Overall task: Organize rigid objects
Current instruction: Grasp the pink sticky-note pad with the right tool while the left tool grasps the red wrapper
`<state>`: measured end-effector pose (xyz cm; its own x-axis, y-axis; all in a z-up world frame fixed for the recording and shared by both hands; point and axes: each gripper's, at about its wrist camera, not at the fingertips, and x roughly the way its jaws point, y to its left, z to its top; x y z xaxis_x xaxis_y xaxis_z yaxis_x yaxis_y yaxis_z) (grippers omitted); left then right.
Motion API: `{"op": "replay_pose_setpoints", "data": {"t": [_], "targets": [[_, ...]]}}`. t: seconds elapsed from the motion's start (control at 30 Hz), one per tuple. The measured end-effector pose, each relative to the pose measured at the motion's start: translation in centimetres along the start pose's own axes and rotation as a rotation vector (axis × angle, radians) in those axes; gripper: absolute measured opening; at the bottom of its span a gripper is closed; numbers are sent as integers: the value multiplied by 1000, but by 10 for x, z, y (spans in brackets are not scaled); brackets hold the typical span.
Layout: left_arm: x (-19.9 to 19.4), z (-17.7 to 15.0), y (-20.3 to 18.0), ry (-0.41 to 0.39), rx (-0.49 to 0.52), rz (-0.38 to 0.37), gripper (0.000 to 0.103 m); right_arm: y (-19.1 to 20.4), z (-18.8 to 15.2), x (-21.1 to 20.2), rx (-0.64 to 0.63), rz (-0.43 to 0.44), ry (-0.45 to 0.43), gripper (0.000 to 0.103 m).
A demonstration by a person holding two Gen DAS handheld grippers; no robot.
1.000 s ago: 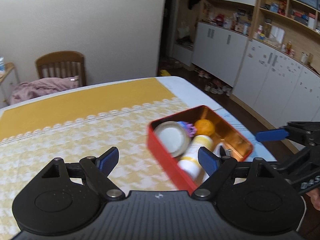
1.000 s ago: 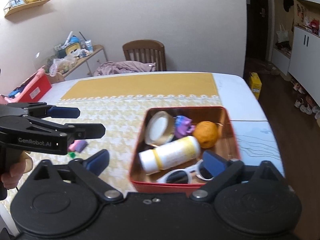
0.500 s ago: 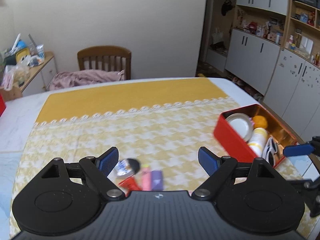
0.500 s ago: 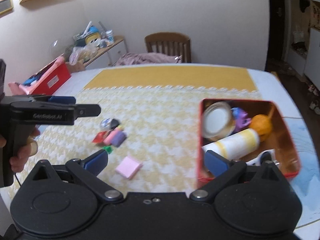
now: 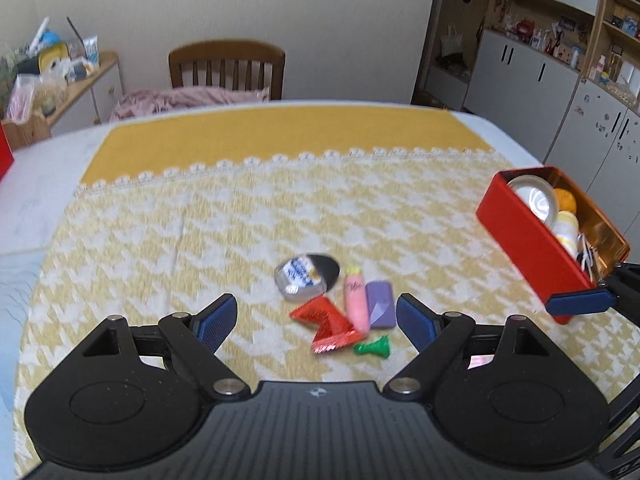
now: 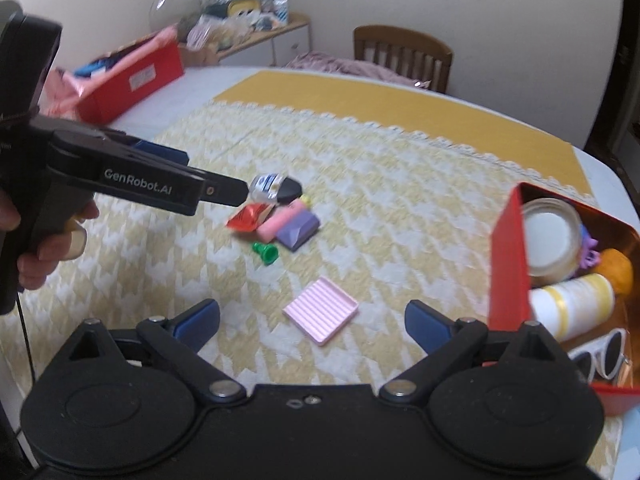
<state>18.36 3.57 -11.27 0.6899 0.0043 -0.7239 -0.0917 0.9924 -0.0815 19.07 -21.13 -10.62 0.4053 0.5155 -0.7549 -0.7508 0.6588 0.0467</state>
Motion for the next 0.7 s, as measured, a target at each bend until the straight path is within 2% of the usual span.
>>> {"op": "replay_pose_setpoints", "data": {"t": [0.17,0.23,0.3,0.6,0.7], "targets": [[18,-2,7,38,-15,0,87,5,-2,23,-69,-7,54,91],[25,-1,9,55,-22,7,87,6,-3,30,-96,-11,72,83],[32,1,14,74,-53,9,87,6,-4,35,-124,-10,86,79],[52,5,18,113,-112,2,86,-3,0,51,-181,-11,100,77],[57,5,16,123,-122,-2,78,-4,2,54,-194,7,96,73]]}}
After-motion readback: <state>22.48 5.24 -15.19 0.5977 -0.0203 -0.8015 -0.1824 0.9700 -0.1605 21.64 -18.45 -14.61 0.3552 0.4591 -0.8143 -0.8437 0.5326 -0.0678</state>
